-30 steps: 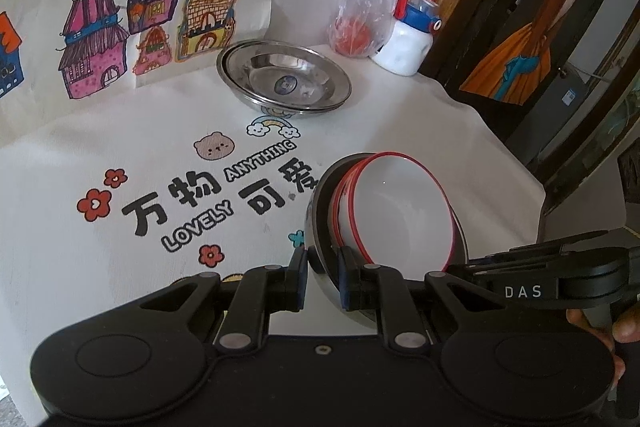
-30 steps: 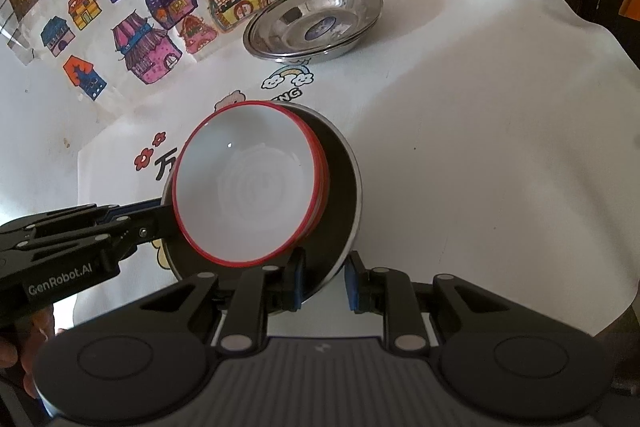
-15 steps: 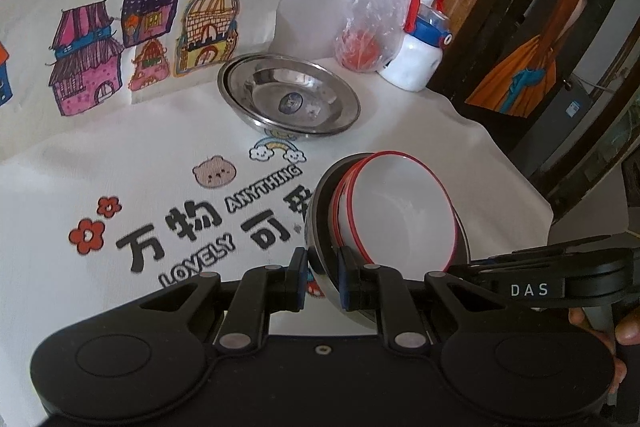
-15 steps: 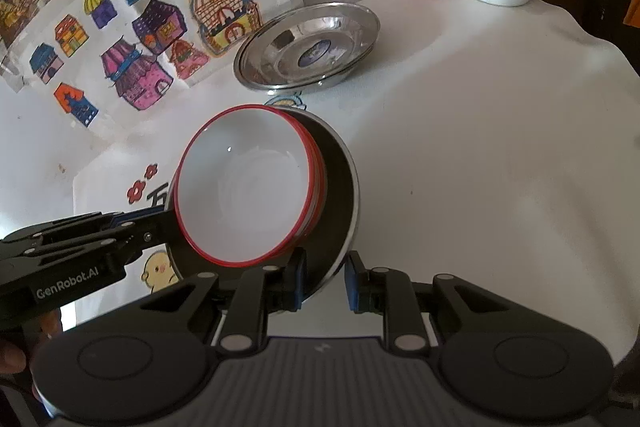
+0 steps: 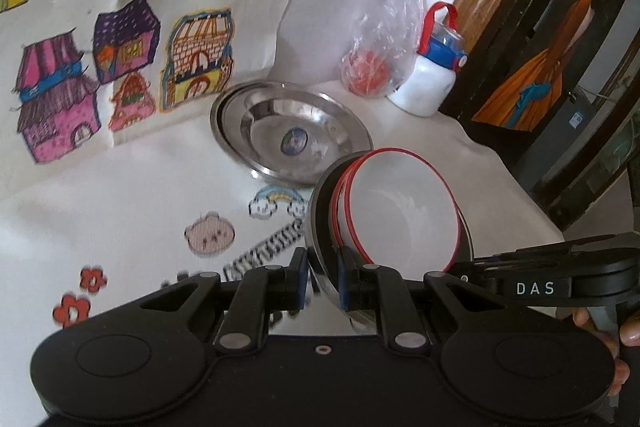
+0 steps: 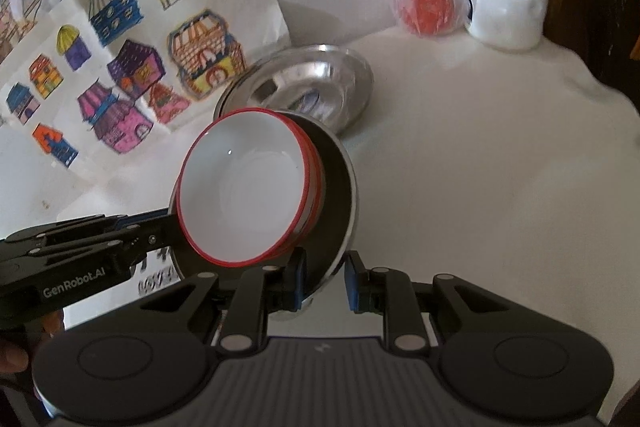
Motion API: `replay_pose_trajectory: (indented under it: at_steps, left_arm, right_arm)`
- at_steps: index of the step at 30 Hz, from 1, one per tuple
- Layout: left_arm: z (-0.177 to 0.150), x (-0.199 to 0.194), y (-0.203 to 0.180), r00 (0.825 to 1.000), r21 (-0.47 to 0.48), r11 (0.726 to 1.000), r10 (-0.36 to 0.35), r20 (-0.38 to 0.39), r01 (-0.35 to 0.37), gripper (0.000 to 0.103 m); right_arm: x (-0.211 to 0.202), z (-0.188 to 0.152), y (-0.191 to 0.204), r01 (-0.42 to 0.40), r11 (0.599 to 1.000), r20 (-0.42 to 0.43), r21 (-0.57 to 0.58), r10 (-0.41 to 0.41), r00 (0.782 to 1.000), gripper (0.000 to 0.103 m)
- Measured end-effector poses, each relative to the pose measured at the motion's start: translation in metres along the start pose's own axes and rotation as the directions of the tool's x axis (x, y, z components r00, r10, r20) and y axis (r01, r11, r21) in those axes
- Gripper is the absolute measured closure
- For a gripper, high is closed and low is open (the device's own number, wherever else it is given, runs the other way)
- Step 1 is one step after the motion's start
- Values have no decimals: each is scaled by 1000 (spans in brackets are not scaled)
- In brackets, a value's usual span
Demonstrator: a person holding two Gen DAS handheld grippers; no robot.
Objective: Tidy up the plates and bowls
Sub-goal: 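Carry the bowl stack over the steel plates with both grippers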
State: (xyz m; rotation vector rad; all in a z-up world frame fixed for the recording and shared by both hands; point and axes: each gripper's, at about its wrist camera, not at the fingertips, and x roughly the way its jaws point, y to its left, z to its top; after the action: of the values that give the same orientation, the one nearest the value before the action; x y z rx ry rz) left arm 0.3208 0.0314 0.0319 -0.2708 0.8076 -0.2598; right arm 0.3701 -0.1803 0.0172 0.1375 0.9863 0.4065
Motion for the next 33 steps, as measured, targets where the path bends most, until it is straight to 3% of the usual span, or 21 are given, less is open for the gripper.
replay_pose_trajectory:
  at_steps: [16,33]
  left_arm:
    - [70,46,29,995,-53,997,67,69,-63,90]
    - [82,72,47,996,-88,993,81,35,-78,88]
  right_arm:
    - [45,84,10,8,999,69,-42,-6,998,80]
    - [62,99,5,0,999,78,-37,3,997,80]
